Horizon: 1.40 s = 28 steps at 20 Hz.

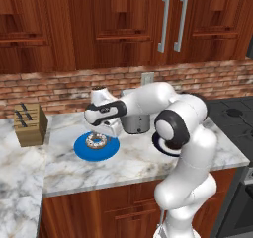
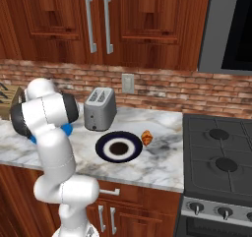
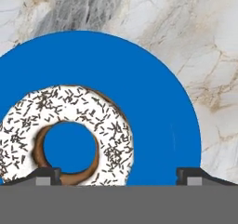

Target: Place the pastries on the plates.

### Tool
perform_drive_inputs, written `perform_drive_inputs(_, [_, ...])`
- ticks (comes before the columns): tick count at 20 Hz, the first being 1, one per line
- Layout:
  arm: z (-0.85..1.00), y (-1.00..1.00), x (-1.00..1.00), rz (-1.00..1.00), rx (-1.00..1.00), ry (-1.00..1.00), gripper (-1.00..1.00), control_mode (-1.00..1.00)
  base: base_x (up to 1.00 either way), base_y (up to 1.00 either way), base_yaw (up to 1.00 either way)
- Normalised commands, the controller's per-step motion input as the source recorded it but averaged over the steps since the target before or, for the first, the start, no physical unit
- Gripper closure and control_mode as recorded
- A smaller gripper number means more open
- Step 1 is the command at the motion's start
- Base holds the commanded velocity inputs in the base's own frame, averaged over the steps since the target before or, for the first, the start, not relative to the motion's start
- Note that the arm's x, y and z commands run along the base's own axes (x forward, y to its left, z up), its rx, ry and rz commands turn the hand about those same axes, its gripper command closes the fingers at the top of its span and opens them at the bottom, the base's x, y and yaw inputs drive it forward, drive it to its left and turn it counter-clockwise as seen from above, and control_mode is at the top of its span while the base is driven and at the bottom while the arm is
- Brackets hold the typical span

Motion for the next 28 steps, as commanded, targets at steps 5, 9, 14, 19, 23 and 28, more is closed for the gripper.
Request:
perform_drive_inputs(5, [0.34, -0.17, -0.24, 0.0, 0.0, -0.01, -1.0, -1.0, 0.0, 0.0, 0.0])
perform_drive_inputs(9, [0.41, -0.29, -0.48, 0.0, 0.04, -0.06, -1.0, -1.0, 0.0, 0.0, 0.0])
perform_drive_inputs(14, [0.17, -0.46, -0.61, 0.0, 0.0, -0.05, -1.0, -1.0, 0.0, 0.0, 0.0])
perform_drive_inputs(19, [0.09, -0.77, -0.51, 0.02, 0.0, 0.0, -1.0, -1.0, 0.0, 0.0, 0.0])
perform_drive_inputs(23, [0.24, -0.91, -0.31, 0.1, 0.0, 0.0, -1.0, -1.0, 0.0, 0.0, 0.0])
perform_drive_inputs(28, [0.25, -0.89, -0.04, 0.17, 0.0, 0.0, -1.0, -1.0, 0.0, 0.0, 0.0])
